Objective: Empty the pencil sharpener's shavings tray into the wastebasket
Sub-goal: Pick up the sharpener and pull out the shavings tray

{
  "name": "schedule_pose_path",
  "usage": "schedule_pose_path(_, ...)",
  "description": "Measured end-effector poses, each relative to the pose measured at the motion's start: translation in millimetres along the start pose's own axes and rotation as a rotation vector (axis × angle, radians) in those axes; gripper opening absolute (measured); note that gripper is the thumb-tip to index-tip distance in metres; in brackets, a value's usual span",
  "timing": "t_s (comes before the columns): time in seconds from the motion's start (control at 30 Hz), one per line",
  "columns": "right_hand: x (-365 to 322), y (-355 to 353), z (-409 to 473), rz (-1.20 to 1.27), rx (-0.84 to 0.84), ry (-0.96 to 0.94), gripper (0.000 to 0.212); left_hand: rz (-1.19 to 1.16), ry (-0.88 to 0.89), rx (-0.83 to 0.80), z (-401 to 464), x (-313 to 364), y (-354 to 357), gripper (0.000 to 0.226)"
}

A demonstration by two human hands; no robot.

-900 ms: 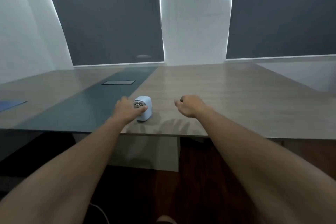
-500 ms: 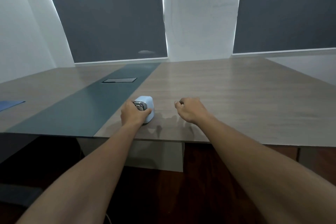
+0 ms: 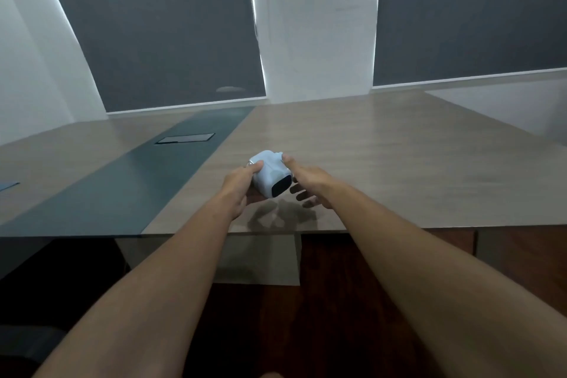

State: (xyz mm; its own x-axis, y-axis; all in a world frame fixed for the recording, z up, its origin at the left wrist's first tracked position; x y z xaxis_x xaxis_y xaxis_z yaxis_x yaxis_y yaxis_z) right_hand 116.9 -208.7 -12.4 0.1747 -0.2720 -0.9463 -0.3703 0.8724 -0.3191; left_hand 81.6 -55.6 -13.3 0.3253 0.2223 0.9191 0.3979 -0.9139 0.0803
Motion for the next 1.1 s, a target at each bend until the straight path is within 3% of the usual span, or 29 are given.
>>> schedule_pose_path(0.27, 5, -37, -19, 0.29, 0.095, 0.013, 0.048, 0.094, 0.042, -0.208, -20, 10, 34, 0.018)
schedule_pose_path(0.4, 14, -50, -27, 0.481, 0.184, 0.015, 0.03, 0.158, 0.085, -0.241, -26, 12, 48, 0.025)
schedule_pose_path(0.67, 27, -76, -43, 0.705, 0.298, -0.003, 0.033, 0.202, 0.138, -0.302, -39, 15, 78, 0.027)
schedule_pose_path(0.9, 40, -114, -47, 0.884, 0.452, -0.096, 0.028, 0.237, 0.161, -0.282, -31, 19, 81, 0.043)
schedule_pose_path(1.1, 54, -136, -46, 0.815, 0.444, -0.175, 0.013, 0.283, 0.218, -0.106, -16, 17, 74, 0.051)
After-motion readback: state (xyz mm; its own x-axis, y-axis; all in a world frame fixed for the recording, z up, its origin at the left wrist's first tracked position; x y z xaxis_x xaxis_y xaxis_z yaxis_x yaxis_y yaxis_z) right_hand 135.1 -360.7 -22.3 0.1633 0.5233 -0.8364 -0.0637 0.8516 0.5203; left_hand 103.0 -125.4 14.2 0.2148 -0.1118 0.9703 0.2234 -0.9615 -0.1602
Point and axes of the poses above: each hand's wrist, its own z-axis towards the middle knuckle, its own y-axis out of the palm, x = y × z, the point moved 3 cm from there along z, towards the middle knuckle, and after that the axes turned 15 degrees about -y, right-handed, at the moved point
